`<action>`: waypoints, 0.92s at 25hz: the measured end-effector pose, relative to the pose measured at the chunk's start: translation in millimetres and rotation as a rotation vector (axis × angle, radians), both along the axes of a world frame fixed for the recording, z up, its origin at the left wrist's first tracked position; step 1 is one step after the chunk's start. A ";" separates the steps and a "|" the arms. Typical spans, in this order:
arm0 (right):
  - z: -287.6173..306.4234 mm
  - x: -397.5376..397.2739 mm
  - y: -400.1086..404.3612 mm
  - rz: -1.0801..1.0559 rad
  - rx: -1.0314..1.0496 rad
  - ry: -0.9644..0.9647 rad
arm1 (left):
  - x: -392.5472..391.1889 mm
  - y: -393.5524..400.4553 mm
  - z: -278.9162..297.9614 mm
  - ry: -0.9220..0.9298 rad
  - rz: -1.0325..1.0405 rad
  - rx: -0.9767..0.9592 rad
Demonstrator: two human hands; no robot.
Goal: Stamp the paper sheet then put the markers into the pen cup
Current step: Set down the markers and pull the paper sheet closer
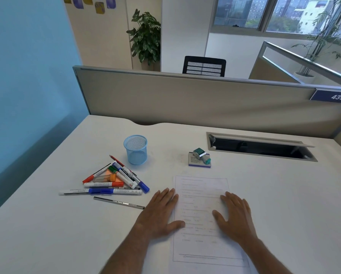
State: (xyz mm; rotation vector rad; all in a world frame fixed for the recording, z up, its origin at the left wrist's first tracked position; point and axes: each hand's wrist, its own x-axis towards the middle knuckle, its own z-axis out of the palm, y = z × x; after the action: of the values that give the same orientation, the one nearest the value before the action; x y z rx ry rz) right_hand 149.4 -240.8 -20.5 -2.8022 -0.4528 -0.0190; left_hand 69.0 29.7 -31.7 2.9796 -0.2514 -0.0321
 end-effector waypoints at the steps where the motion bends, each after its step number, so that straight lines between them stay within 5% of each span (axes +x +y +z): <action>1: -1.2 -0.5 -1.4 0.015 0.000 -0.005 | -0.5 0.0 -0.6 -0.005 0.001 -0.008; 15: -15.2 -1.3 -6.1 0.038 0.103 -0.091 | -3.2 0.5 1.1 -0.021 0.001 -0.024; 23: 6.8 32.5 8.8 -0.137 0.341 -0.114 | 14.9 1.7 8.3 -0.104 0.192 -0.368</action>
State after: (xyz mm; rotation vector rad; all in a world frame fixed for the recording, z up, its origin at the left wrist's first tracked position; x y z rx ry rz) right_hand 181.9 -232.0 -13.7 -2.4967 -0.2533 -0.2612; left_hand 83.9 31.4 -23.4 2.6263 0.0191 0.1726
